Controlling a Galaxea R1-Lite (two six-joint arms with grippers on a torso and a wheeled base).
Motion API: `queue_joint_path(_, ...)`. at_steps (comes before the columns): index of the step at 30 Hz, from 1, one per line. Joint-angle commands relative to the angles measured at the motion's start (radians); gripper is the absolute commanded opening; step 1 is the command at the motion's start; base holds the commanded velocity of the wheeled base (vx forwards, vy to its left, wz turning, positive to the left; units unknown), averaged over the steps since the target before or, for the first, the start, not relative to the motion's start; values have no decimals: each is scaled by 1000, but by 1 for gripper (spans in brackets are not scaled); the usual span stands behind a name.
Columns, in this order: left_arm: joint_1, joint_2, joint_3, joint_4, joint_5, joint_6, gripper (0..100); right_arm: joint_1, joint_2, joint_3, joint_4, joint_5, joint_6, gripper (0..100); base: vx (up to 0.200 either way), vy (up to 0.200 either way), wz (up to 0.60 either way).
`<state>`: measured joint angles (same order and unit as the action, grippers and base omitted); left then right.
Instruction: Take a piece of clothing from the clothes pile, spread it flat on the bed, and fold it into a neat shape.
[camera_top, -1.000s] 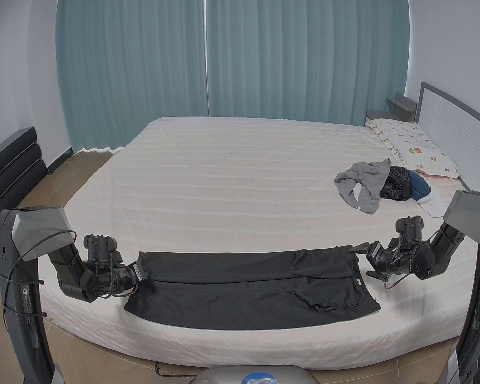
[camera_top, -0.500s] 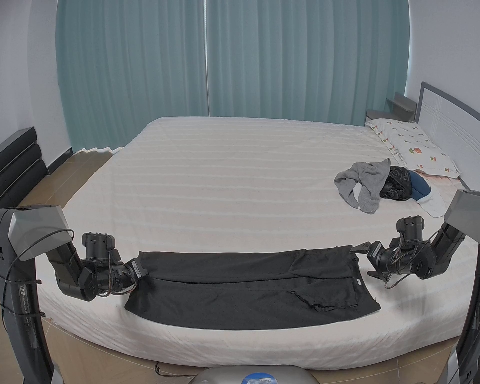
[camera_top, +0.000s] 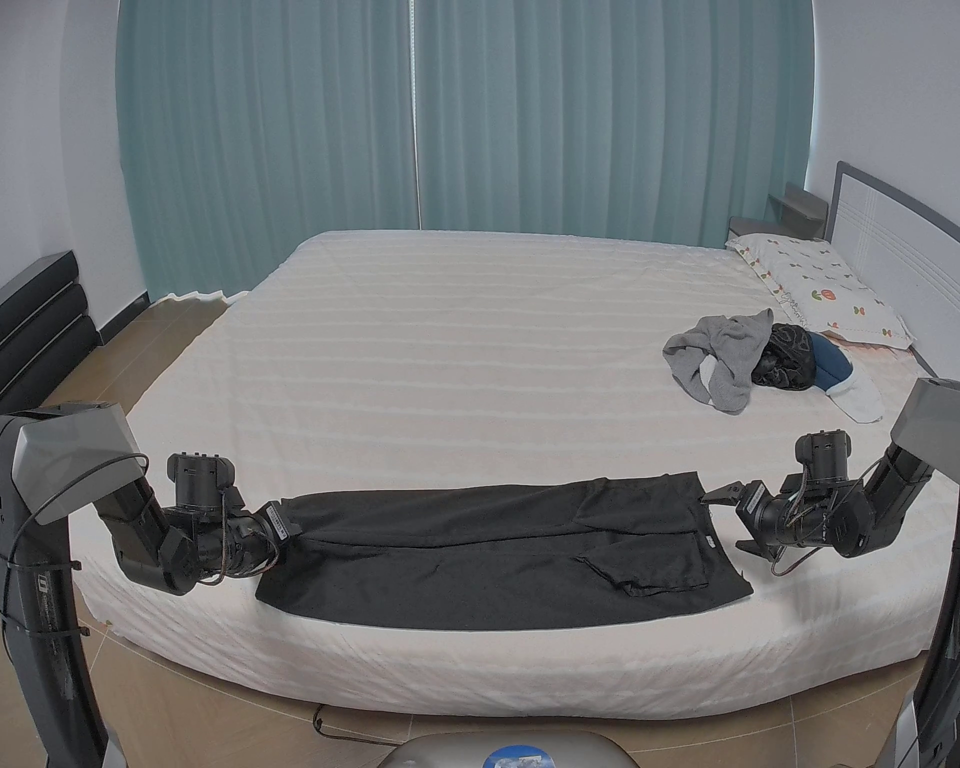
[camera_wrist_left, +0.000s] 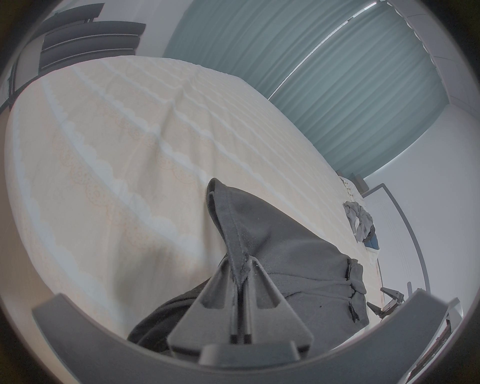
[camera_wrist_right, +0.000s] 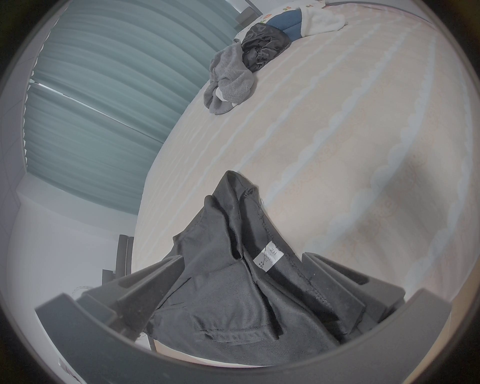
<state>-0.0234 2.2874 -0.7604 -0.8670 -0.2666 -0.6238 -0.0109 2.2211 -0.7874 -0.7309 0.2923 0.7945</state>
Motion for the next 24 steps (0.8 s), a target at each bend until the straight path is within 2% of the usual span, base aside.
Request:
queue_joint_path(1, -6, -25, -2, 2, 1, -2, 0, 0, -1, 1, 1, 1, 0, 100, 0, -200, 0)
queue_joint_path(13, -55, -94, -19, 26, 60, -4, 0, -1, -12, 4, 1, 4, 0, 100, 0, -200, 0)
queue_joint_path(17, -98, -131, -48, 98, 73, -4, 0, -1, -14, 4, 1, 2, 0, 100, 0, -200, 0)
queue_joint_path(24, -185, -194, -140, 272, 153, -7, 0, -1, -23, 10, -1, 4, 0, 100, 0, -200, 0)
